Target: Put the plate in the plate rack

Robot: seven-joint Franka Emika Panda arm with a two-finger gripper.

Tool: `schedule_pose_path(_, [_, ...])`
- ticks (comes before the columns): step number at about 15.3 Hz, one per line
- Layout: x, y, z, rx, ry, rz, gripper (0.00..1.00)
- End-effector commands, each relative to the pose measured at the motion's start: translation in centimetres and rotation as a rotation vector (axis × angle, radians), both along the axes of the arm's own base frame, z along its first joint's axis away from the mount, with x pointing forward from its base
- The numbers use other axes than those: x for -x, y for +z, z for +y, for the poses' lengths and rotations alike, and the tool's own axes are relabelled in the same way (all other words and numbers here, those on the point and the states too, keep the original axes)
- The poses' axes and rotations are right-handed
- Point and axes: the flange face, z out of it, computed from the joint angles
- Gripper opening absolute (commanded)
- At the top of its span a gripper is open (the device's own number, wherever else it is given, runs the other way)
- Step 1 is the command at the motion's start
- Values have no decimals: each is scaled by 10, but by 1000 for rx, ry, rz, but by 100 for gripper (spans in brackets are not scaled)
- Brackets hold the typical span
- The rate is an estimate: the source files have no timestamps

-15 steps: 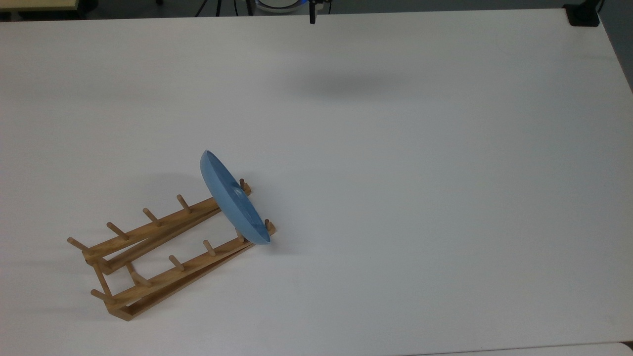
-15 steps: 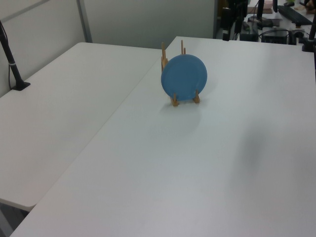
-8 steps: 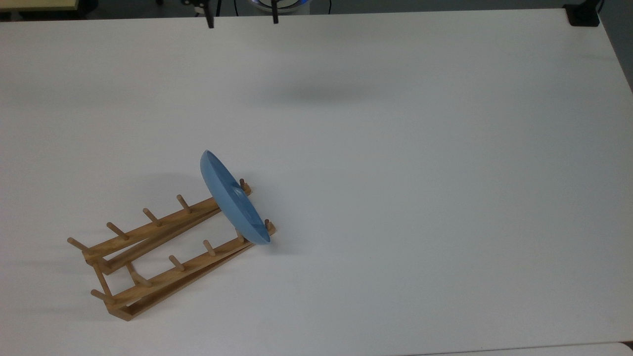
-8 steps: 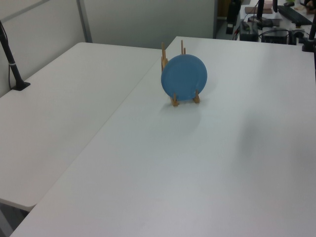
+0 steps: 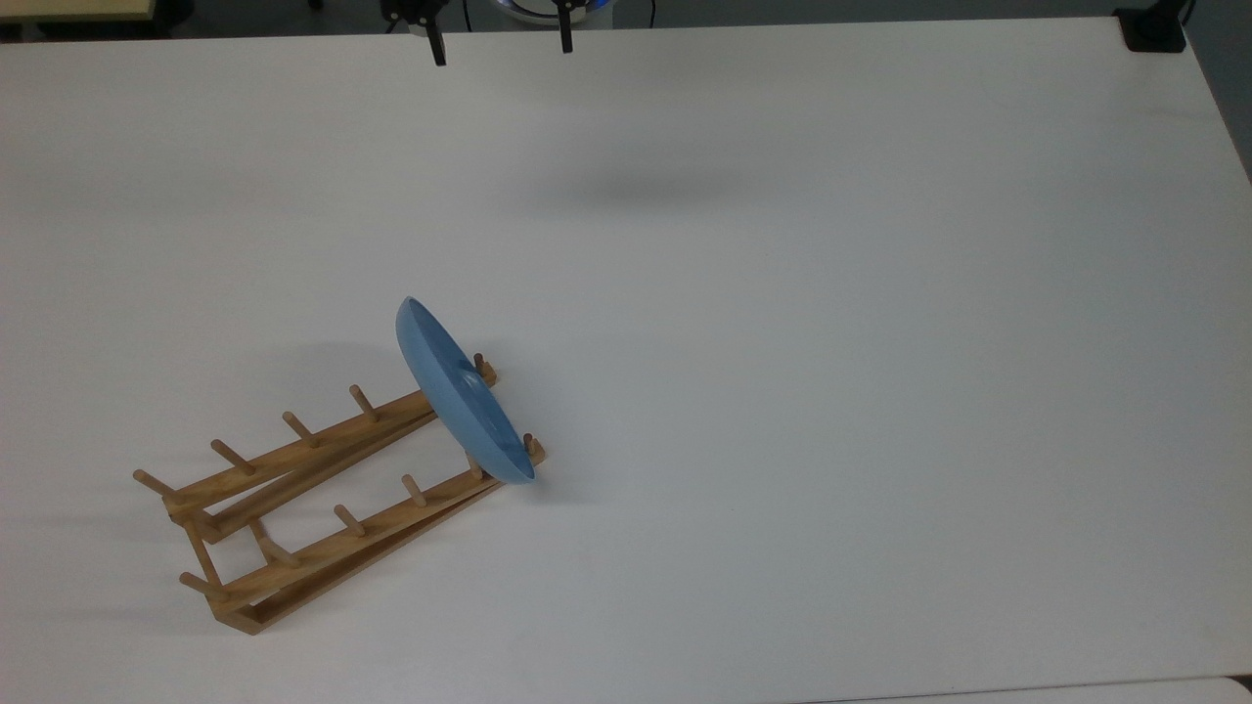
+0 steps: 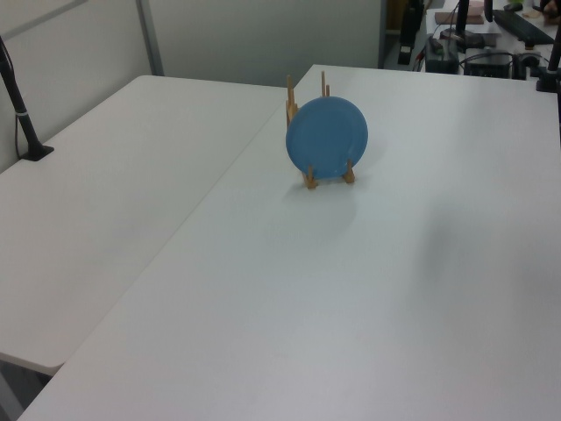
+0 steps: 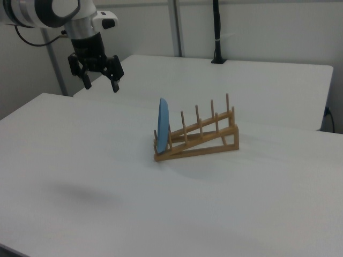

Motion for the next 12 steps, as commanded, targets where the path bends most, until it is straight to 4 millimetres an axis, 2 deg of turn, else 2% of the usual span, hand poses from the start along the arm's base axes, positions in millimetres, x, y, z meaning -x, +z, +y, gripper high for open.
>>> schedule_pose_path(1, [2,-2,-4,-15,-25,-17,100])
schedule_pose_path(5, [-3,-7,3,-15,-31,-7,100])
schedule_pose_path(7, [-3,-7,-4,-17,-45,-9,100])
schedule_pose_path(12, [-3,-6,-5,-25,-48,-10,100])
